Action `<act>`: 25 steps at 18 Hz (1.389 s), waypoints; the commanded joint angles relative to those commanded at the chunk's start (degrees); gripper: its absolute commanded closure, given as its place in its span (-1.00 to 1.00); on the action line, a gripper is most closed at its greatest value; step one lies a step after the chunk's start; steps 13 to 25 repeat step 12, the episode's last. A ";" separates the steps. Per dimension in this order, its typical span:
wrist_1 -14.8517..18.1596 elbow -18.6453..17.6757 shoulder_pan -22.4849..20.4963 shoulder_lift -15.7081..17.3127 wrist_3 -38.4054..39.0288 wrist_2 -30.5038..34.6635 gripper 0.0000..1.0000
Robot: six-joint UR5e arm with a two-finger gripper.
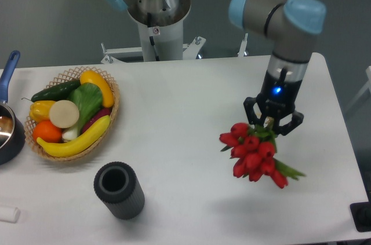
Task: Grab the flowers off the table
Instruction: 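Lift the gripped tulip bouquet up off the table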
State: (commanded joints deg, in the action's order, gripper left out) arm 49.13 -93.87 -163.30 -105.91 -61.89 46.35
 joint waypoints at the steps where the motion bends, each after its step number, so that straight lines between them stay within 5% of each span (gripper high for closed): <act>1: -0.09 0.62 -0.44 0.00 0.71 -1.68 0.56; 25: -0.62 1.94 -2.03 0.00 3.00 -6.35 0.57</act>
